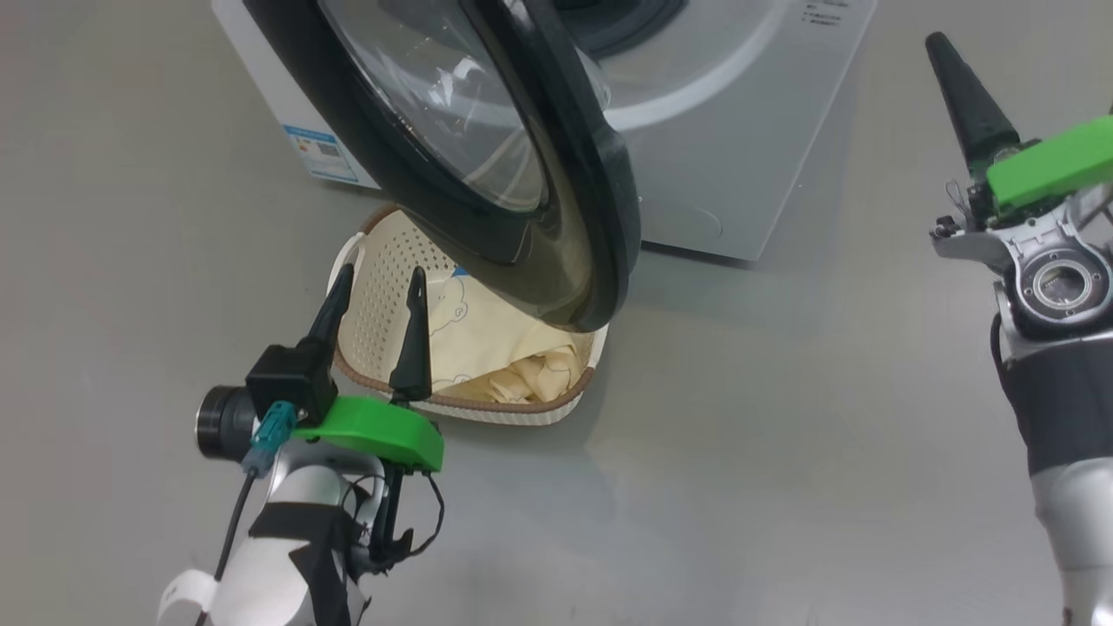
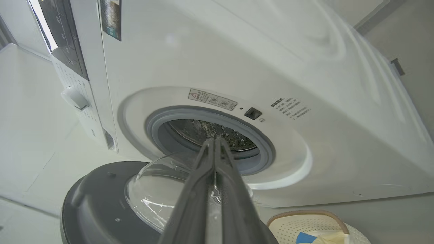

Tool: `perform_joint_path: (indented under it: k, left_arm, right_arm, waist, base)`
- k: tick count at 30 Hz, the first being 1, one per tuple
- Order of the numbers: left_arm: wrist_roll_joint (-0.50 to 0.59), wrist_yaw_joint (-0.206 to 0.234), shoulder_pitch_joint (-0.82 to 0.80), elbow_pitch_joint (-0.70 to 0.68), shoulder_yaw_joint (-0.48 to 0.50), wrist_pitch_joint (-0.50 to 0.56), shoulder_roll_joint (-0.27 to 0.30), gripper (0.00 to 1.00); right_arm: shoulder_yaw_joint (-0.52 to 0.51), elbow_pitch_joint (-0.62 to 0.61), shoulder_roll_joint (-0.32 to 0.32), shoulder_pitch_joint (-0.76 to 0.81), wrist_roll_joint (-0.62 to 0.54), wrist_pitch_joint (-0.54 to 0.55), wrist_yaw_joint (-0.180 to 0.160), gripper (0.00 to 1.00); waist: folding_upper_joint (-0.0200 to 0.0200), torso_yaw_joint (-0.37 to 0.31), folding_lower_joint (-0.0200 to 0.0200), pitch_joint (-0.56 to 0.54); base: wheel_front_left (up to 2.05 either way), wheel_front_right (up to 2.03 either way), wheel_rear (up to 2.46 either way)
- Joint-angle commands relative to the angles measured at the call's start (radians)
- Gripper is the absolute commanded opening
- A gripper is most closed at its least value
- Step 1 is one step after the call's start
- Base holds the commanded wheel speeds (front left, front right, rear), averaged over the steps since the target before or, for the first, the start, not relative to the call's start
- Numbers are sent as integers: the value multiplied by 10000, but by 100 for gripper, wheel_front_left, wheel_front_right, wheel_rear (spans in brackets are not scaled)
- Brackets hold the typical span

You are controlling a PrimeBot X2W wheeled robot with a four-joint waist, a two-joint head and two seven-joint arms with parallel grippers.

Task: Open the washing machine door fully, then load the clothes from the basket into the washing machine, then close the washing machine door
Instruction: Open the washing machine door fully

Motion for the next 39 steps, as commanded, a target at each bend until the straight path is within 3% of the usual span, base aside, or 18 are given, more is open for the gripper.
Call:
perform_joint_path:
  k: [1, 3, 5, 10, 11, 18, 27, 33, 39]
  left_arm:
    - [182, -14, -52, -236, 453, -67, 198, 100]
    - [233, -59, 24, -175, 576, -67, 226, 100]
    - [247, -81, 52, -150, 616, -67, 242, 100]
    - [345, -113, 184, -56, 810, -67, 295, 100]
    - [373, -133, 231, -36, 882, -67, 305, 100]
    - [383, -179, 430, 32, 1052, -67, 326, 100]
    - [427, -230, 541, 95, 1116, -67, 324, 100]
    - [467, -247, 644, 117, 1157, -67, 331, 100]
    - [493, -280, 749, 192, 1148, -67, 327, 100]
  right_arm:
    - [88, -628, -138, 243, -556, -549, -2, 100]
    - [114, -852, -457, 746, -1514, -1352, -2, 100]
    - [82, -896, -496, 911, -1707, -1551, -2, 100]
    - [-24, -1143, -924, 1846, -3528, -2643, -2, 100]
    - [-145, -1212, -1110, 2305, -4825, -3140, -2, 100]
    - [-1016, -1754, -843, 3631, -7301, -3550, -2, 100]
    - [-2254, -3145, 234, 5692, -10154, -3503, -2, 100]
    - [-2456, -3948, 883, 6638, -10981, -3348, -2, 100]
    - [-2094, -4462, 1123, 7250, -11487, -3205, -2, 100]
  waist:
    - [0, -231, 0, -169]
    - [0, -481, 0, -317]
    - [0, -559, 0, -371]
    - [0, -973, 0, -568]
    - [0, -1143, 0, -634]
    - [0, -1496, 0, -926]
    - [0, -1671, 0, -1146]
    - [0, -1790, 0, -1248]
    - [0, -1824, 0, -1357]
  base:
    - [0, 0, 0]
    - [0, 0, 0]
    - [0, 0, 0]
    - [0, 0, 0]
    - [0, 0, 0]
    - [0, 0, 0]
    - [0, 0, 0]
    - [0, 0, 0]
    - [0, 0, 0]
